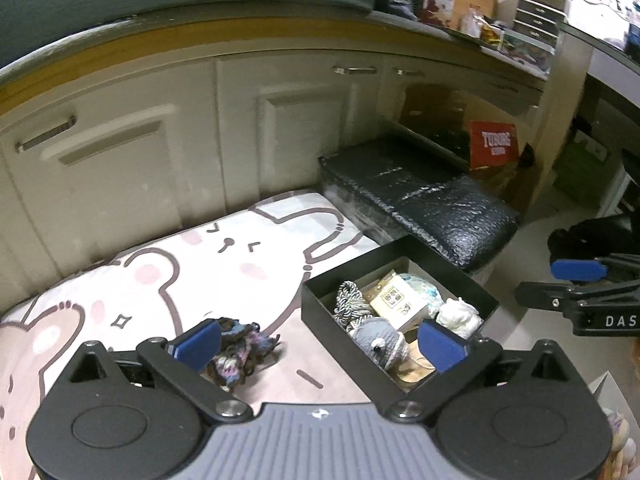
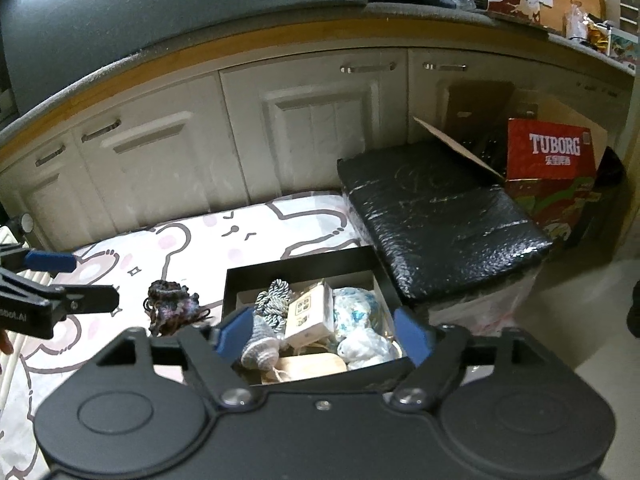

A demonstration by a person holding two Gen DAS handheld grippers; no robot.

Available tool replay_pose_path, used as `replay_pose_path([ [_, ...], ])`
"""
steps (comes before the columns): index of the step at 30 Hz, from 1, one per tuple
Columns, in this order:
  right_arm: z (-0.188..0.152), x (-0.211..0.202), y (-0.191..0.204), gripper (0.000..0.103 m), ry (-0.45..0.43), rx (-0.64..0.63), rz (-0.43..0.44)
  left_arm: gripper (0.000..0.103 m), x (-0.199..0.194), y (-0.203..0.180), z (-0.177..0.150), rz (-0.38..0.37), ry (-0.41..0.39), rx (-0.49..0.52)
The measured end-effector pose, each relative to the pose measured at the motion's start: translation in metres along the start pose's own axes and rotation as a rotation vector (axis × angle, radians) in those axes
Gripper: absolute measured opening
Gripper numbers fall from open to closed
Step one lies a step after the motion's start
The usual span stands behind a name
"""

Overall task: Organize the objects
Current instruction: 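Withdraw both open tools up and away from the black box, then move the left tool to the beige fabric flower while the right tool nears the knitted pouch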

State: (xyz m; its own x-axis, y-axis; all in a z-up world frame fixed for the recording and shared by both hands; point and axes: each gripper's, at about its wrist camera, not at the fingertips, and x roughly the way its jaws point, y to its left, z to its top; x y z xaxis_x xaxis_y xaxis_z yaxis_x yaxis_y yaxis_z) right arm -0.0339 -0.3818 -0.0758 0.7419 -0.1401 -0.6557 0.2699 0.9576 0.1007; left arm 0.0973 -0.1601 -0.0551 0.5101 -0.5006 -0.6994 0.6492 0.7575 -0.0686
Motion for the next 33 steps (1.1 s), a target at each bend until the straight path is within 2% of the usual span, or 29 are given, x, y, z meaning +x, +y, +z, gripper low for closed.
replay_pose_path([
  [6,0.002,-0.004,0.006,0.098,-0.005,-0.021,-0.041,0.103,-0.007,0.006,-0.011,0.025,-0.008,-0.08],
  [10,0.0,-0.004,0.008,0.103,-0.003,-0.018,-0.069,0.103,-0.011,0.009,-0.016,0.055,-0.005,-0.105],
  [17,-0.001,-0.004,0.015,0.103,0.002,-0.032,-0.076,0.103,-0.017,0.017,-0.023,0.098,-0.012,-0.132],
  [25,0.0,-0.004,0.02,0.103,-0.036,-0.039,-0.079,0.103,-0.025,0.031,-0.026,0.128,-0.04,-0.16],
  [33,0.014,0.006,0.038,0.103,-0.06,-0.067,-0.024,0.103,-0.033,0.051,-0.03,0.202,-0.079,-0.182],
])
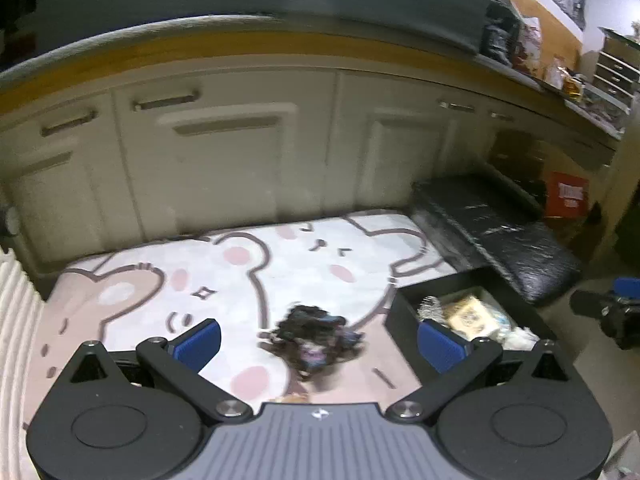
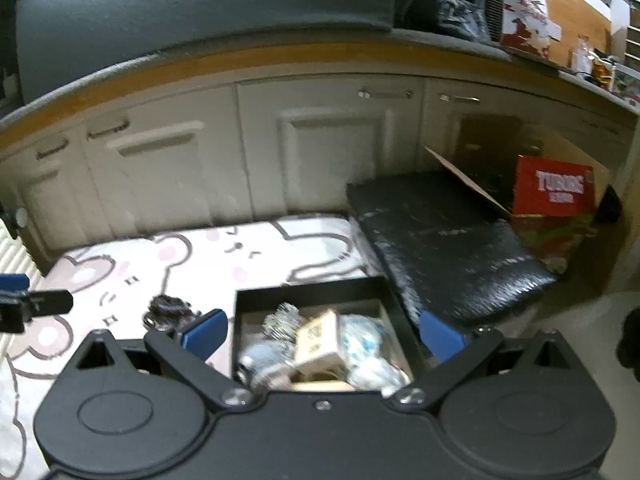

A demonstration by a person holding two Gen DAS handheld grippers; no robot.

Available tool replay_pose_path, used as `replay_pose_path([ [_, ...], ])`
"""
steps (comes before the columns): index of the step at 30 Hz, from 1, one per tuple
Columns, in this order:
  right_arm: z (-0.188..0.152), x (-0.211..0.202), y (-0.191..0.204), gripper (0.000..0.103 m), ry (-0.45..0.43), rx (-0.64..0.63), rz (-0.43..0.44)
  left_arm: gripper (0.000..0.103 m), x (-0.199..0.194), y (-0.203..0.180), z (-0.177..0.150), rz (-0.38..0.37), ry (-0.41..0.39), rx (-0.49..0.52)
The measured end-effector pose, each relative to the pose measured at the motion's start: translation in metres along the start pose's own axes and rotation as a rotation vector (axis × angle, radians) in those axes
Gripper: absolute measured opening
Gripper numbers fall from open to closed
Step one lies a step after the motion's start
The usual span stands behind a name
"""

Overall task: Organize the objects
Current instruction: 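Move the left tool to the beige fabric flower while the right tool nears the knitted pouch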

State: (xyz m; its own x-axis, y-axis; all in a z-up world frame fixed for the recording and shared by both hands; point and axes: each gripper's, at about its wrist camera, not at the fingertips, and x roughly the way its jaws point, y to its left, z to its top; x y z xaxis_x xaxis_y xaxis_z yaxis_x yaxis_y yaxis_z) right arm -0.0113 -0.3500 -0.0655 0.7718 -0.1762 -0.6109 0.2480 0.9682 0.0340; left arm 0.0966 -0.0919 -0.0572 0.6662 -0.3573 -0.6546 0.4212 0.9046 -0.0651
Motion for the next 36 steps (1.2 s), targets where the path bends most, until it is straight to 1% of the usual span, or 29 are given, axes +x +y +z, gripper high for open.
replay_pose_path([
  [6,0.012,0.016,0.025,0.103,-0.004,-0.009,0.068,0.103,0.002,0.023,-0.001,0.05,0.0,-0.037],
  [13,0.022,0.035,0.059,0.103,-0.006,-0.054,0.117,0.103,0.003,0.038,-0.001,0.095,-0.013,-0.053],
  [18,0.033,0.051,0.08,0.103,-0.007,-0.05,0.136,0.103,0.009,0.046,-0.005,0.094,0.01,-0.053],
  [21,0.038,0.063,0.091,0.103,0.014,-0.039,0.139,0.101,0.013,0.05,-0.008,0.09,0.028,-0.056],
  [24,0.043,0.078,0.102,0.103,0.044,-0.045,0.14,0.096,0.019,0.054,-0.011,0.079,0.057,-0.073],
  [27,0.05,0.094,0.115,0.103,0.068,-0.062,0.108,0.091,0.03,0.058,-0.014,0.07,0.102,-0.087],
  [29,0.052,0.106,0.12,0.103,0.092,-0.049,0.097,0.085,0.038,0.059,-0.017,0.062,0.129,-0.083],
  [32,0.053,0.123,0.129,0.103,0.129,-0.039,0.099,0.079,0.05,0.057,-0.02,0.035,0.165,-0.071],
  [36,0.048,0.146,0.146,0.103,0.179,-0.108,0.069,0.076,0.066,0.055,-0.026,0.0,0.219,-0.069],
])
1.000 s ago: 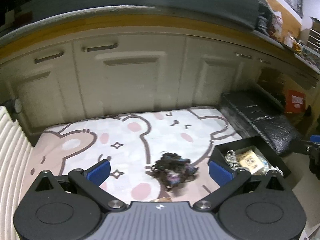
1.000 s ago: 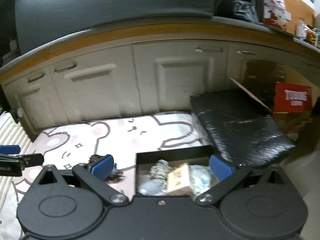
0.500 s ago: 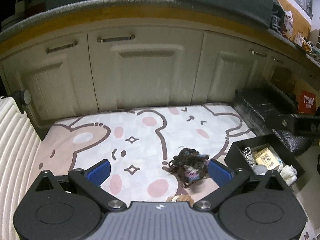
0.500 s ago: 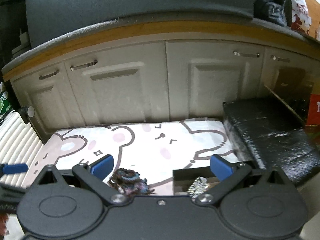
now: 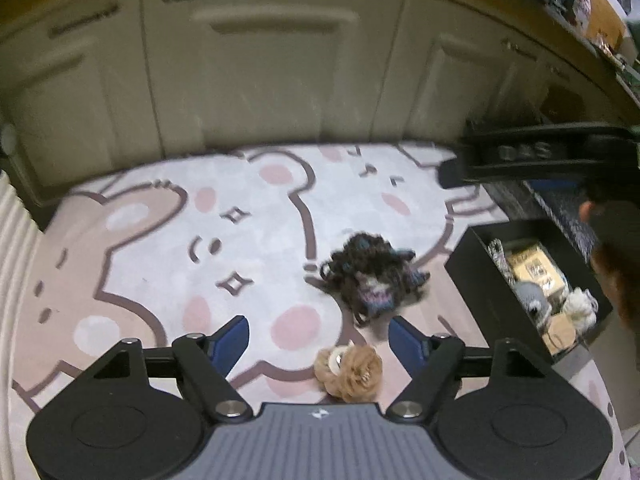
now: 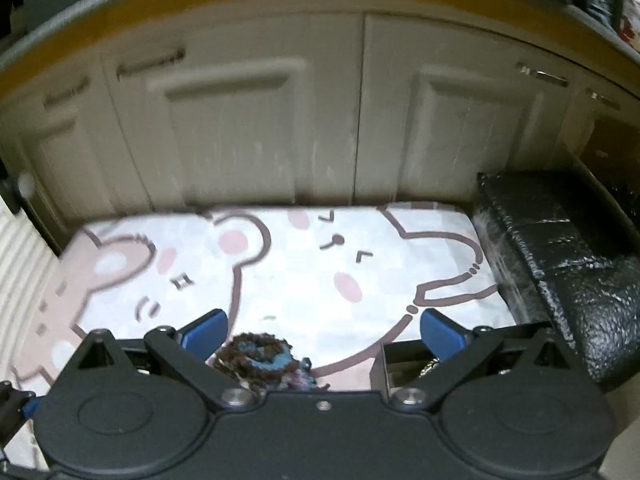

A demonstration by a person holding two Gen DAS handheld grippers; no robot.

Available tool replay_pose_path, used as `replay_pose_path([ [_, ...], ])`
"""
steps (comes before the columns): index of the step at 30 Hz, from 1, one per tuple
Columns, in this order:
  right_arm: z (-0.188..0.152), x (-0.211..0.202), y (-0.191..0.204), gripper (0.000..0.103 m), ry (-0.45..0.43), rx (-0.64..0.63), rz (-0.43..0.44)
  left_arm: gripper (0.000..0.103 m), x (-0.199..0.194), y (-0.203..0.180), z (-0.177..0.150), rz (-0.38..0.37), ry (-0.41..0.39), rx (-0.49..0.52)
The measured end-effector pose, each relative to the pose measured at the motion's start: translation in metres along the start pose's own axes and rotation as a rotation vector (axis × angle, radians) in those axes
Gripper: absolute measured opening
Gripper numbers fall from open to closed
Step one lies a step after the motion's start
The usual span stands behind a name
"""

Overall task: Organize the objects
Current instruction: 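Move the left tool to the beige fabric flower while the right tool nears the knitted pouch, then grasp the fabric flower with the left tool while the right tool grasps the knitted pouch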

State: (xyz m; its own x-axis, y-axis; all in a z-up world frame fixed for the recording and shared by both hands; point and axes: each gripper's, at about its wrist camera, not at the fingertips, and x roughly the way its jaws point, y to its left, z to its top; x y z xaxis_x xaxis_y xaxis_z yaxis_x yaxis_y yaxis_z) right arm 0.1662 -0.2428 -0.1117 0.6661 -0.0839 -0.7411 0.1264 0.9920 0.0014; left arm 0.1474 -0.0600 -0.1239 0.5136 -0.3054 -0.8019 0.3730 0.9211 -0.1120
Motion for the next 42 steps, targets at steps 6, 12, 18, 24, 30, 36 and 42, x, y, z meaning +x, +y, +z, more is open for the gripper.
replay_pose_path([
  [6,-0.003,0.031,0.001,0.097,0.067,0.055,0.052,0.075,0.02,-0.001,-0.003,-0.051,0.054,-0.012],
  [12,-0.018,0.058,0.004,0.084,0.135,0.06,0.102,0.067,0.039,-0.002,-0.008,-0.071,0.113,-0.012],
  [18,-0.028,0.073,0.015,0.078,0.177,0.02,0.123,0.067,0.055,-0.001,-0.016,-0.086,0.155,-0.009],
  [24,-0.037,0.091,0.028,0.078,0.233,-0.021,0.125,0.067,0.066,0.002,-0.022,-0.119,0.185,-0.018],
  [30,-0.042,0.106,0.034,0.075,0.269,-0.049,0.124,0.066,0.078,0.003,-0.025,-0.139,0.201,-0.04],
  [36,-0.045,0.115,0.034,0.063,0.297,-0.051,0.132,0.05,0.087,-0.001,-0.026,-0.115,0.201,-0.036],
  [42,-0.048,0.114,0.04,0.045,0.299,-0.084,0.149,0.041,0.088,0.005,-0.025,-0.125,0.204,-0.088],
])
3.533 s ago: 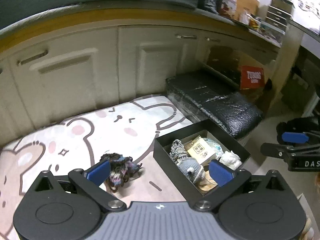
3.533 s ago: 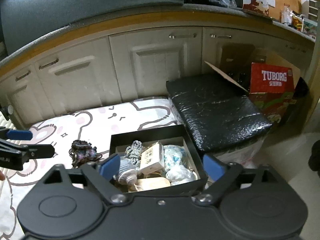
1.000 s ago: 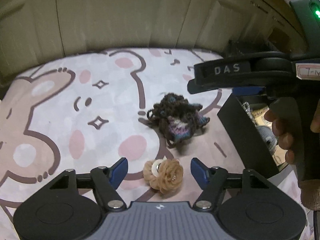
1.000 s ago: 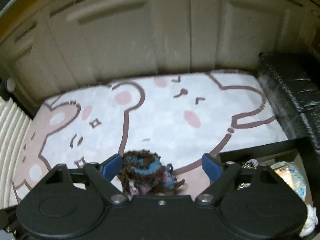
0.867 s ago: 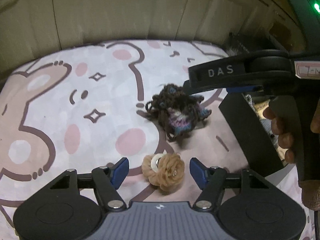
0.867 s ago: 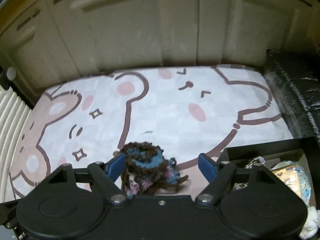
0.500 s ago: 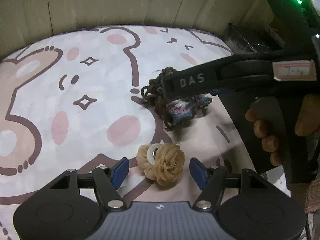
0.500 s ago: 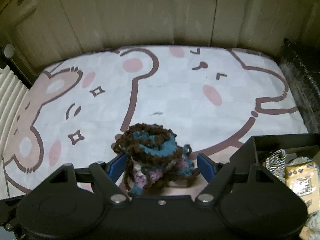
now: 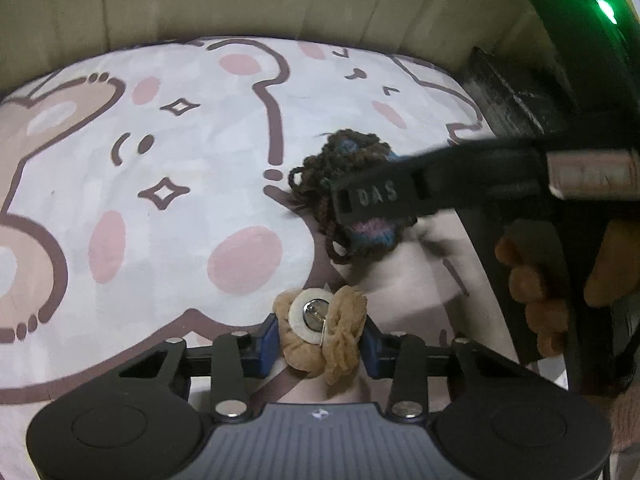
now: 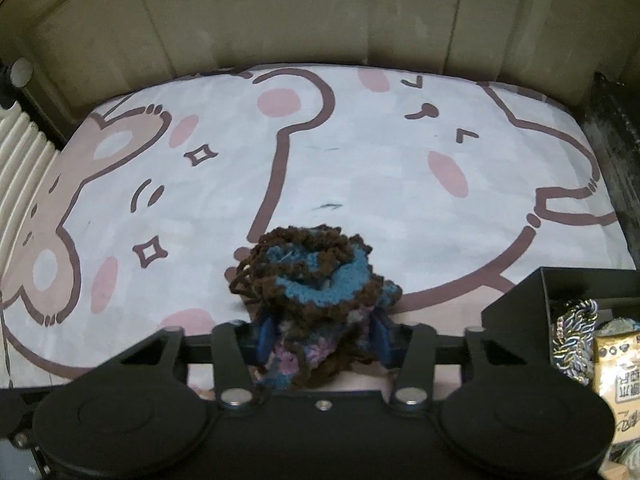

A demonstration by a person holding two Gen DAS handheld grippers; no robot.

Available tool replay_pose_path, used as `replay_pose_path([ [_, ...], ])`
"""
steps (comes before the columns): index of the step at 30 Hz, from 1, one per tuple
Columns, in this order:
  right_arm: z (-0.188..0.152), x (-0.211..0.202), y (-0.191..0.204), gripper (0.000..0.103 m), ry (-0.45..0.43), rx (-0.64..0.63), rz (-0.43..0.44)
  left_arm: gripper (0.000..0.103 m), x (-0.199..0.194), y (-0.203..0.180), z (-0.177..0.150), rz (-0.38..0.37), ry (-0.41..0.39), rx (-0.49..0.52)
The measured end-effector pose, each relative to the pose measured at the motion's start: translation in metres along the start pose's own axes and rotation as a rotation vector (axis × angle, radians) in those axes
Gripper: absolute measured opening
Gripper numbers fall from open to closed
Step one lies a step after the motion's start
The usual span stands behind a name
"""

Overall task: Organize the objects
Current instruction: 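Grasp the fabric flower with the left tool while the right tool grasps the knitted pouch, then lift and carry the flower in the left tool while the right tool carries the pouch to the box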

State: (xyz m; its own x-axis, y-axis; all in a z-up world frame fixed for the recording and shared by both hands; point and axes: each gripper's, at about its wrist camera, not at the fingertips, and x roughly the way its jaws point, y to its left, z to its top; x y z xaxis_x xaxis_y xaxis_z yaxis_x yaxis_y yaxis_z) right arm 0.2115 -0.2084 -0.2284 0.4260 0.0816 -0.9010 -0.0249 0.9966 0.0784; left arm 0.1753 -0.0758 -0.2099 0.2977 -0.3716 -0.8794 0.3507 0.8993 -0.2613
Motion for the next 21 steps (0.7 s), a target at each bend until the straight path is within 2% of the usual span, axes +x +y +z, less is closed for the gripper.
replay_pose_path([
  [6,-0.001,-0.011,0.001,0.039,-0.016,-0.022,0.002,0.04,-0.006,0.002,0.002,0.017,-0.003,-0.016],
  [16,-0.007,-0.056,0.002,0.039,-0.09,-0.012,0.03,0.04,-0.04,0.011,0.008,0.073,-0.076,-0.099],
  [21,-0.013,-0.076,0.002,0.039,-0.119,-0.026,0.015,0.04,-0.062,0.014,0.007,0.118,-0.12,-0.111],
])
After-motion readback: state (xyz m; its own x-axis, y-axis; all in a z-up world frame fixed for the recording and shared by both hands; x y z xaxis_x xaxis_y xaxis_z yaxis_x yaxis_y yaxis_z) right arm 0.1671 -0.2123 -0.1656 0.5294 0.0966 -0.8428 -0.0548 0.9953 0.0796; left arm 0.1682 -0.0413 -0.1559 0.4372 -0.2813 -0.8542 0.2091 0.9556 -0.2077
